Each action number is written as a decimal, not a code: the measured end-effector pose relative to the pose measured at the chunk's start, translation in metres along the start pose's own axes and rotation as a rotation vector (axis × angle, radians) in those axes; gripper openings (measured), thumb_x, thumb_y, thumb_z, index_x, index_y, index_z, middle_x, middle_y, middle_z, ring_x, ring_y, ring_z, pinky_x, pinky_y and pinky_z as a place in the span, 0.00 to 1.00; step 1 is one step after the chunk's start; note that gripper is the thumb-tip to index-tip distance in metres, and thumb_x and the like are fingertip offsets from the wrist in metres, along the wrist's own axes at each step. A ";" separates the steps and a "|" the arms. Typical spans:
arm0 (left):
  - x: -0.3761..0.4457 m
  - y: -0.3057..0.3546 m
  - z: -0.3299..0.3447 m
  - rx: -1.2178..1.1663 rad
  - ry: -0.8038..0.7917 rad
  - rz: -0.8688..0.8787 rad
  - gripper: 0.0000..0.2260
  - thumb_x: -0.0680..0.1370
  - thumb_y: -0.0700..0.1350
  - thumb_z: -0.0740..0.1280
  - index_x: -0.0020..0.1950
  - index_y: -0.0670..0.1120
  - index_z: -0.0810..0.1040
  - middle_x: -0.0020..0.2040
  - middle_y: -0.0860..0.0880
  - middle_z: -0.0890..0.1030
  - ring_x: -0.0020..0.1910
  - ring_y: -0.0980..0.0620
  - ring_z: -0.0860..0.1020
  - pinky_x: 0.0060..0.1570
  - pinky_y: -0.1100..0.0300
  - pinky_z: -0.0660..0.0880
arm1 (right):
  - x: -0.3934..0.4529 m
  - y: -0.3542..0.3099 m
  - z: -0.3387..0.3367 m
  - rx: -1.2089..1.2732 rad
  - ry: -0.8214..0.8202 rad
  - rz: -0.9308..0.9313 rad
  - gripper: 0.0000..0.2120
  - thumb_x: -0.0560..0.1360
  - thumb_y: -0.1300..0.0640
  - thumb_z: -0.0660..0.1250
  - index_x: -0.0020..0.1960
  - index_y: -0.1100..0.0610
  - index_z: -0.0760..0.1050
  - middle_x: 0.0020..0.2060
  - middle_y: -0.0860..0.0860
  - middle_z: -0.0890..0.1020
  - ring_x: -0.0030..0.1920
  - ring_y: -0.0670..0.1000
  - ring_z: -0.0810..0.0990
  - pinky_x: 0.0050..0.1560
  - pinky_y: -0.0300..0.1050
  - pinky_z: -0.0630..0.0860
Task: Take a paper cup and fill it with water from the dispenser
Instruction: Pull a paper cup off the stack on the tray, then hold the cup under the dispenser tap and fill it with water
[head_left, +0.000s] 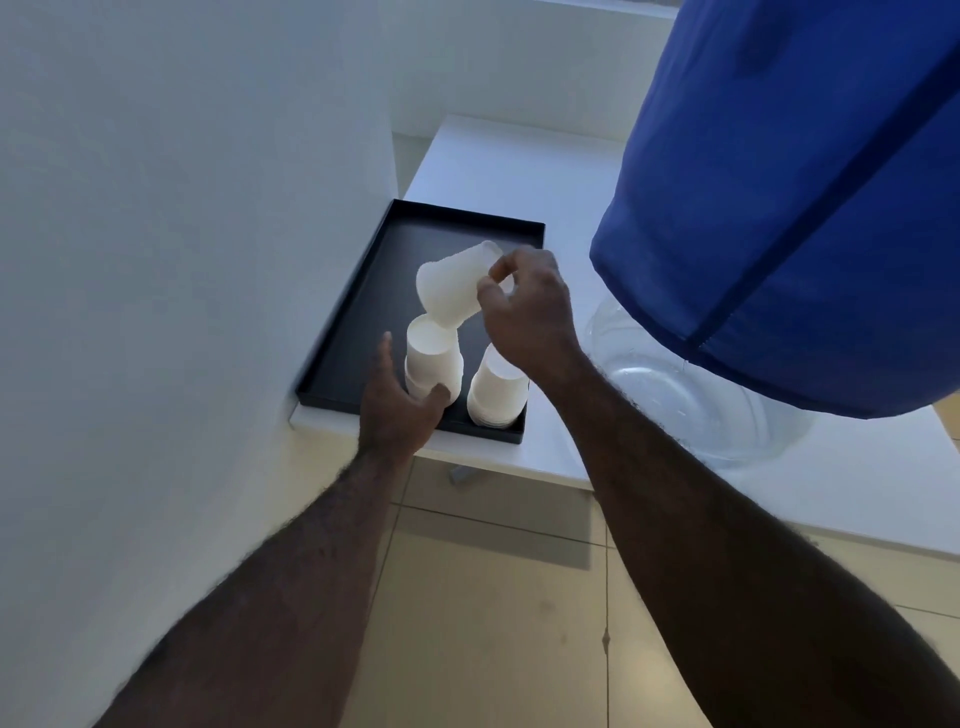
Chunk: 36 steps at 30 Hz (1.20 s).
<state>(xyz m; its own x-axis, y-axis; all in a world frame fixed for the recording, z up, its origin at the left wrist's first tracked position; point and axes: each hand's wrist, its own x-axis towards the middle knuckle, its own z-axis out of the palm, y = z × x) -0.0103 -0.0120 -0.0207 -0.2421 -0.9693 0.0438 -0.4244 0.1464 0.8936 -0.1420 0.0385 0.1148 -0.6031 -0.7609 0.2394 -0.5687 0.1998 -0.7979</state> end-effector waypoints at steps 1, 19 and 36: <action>-0.003 0.004 -0.002 0.013 0.033 0.046 0.41 0.68 0.51 0.68 0.78 0.48 0.55 0.77 0.48 0.63 0.75 0.49 0.62 0.70 0.56 0.60 | 0.000 -0.001 -0.003 0.070 0.015 0.062 0.03 0.76 0.57 0.63 0.48 0.56 0.72 0.53 0.54 0.74 0.52 0.51 0.75 0.47 0.39 0.72; -0.020 0.101 -0.001 -0.032 0.192 0.581 0.31 0.75 0.56 0.66 0.71 0.36 0.67 0.60 0.40 0.76 0.56 0.55 0.73 0.46 0.56 0.78 | -0.060 0.028 -0.029 1.288 -0.212 0.730 0.15 0.76 0.58 0.61 0.62 0.61 0.72 0.56 0.58 0.78 0.55 0.59 0.80 0.62 0.56 0.77; -0.105 0.063 0.019 0.223 -0.125 0.739 0.32 0.69 0.48 0.73 0.69 0.36 0.68 0.62 0.39 0.73 0.62 0.54 0.69 0.60 0.62 0.71 | -0.170 0.104 -0.044 0.912 -0.234 0.532 0.29 0.75 0.61 0.65 0.73 0.50 0.60 0.64 0.51 0.76 0.60 0.47 0.78 0.55 0.37 0.77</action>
<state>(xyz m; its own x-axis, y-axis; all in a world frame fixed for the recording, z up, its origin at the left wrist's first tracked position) -0.0285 0.1030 0.0226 -0.6211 -0.5771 0.5303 -0.2771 0.7946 0.5402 -0.1236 0.2156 0.0154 -0.4727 -0.8308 -0.2937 0.4235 0.0781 -0.9025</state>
